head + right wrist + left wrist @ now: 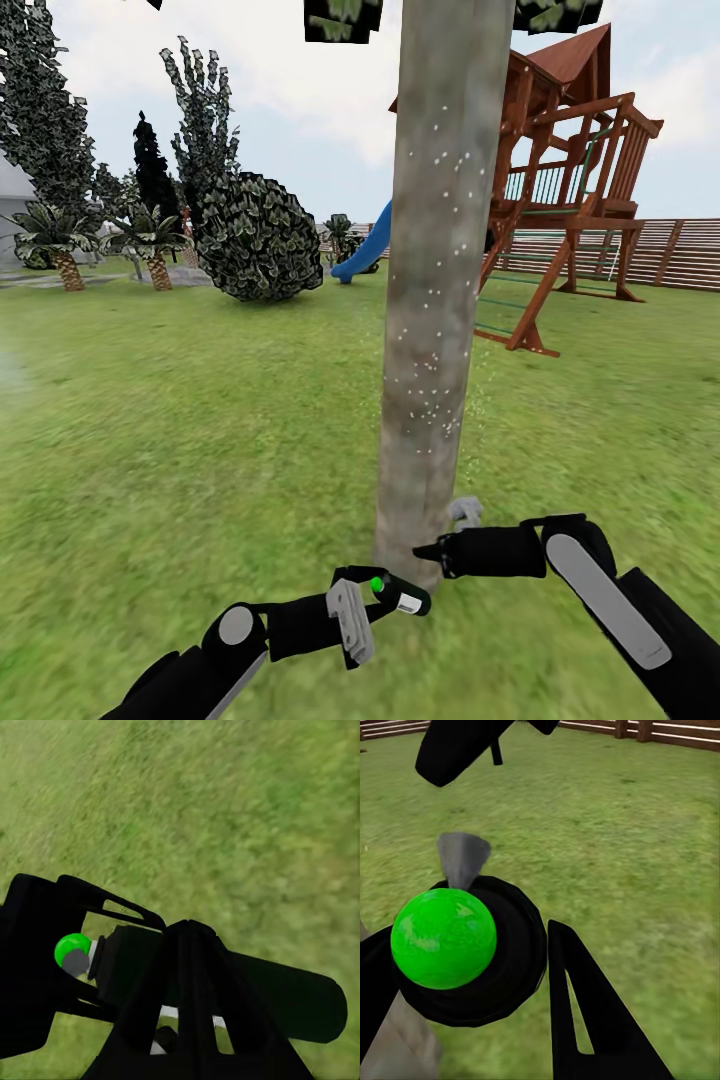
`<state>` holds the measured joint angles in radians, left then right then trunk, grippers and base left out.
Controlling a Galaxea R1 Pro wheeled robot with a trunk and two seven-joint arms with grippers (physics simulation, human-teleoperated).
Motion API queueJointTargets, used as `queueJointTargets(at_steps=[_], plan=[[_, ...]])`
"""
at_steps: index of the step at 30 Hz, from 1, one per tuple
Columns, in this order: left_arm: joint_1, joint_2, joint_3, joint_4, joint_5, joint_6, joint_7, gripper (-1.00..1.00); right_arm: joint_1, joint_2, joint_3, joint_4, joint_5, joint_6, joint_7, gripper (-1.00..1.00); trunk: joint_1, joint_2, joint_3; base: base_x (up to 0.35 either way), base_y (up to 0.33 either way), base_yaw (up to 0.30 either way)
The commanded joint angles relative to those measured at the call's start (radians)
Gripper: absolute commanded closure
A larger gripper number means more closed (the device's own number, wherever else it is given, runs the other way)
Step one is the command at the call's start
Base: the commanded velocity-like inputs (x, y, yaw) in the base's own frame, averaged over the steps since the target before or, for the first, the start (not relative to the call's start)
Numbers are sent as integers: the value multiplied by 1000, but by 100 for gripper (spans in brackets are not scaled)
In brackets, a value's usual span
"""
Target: In the garden, pick up the pesticide atomizer on the floor and spray pesticide onto both trees until each tree trunk is fully covered.
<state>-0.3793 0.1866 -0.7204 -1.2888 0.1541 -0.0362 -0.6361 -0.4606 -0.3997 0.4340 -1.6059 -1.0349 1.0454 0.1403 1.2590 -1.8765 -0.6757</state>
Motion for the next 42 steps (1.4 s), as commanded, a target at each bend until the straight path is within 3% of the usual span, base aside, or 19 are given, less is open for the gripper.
queueJointTargets(at_steps=[1,6,10,15,21,33,38,42], plan=[[-1,0,-2,0,4,-4,3,100,-1,-2,1,0,5,2,10,100,0,-1,-1,0,0,0],[-1,-2,-19,0,3,-4,3,100,-1,-3,1,0,-9,2,11,100,0,-1,-1,0,0,0],[-1,-2,-20,0,2,-4,3,100,-1,-3,2,0,-51,2,10,100,0,-1,-1,0,0,0],[-1,-5,-21,0,2,-4,3,100,-6,-6,48,0,-59,2,11,100,0,-1,-1,0,0,0],[-1,-5,-21,0,3,-4,3,100,-15,-37,72,0,-116,2,10,100,0,-1,-1,0,0,0],[-1,-5,-21,-1,3,-4,3,100,-19,-41,89,0,-126,2,11,100,0,-1,-1,0,0,0],[-1,-6,-21,-1,2,-4,3,100,-33,-42,120,0,-177,2,10,100,0,-1,-1,0,0,0],[-1,-6,-21,-1,2,-4,3,100,-36,-42,124,0,-184,2,10,100,0,-1,-1,0,0,0]])
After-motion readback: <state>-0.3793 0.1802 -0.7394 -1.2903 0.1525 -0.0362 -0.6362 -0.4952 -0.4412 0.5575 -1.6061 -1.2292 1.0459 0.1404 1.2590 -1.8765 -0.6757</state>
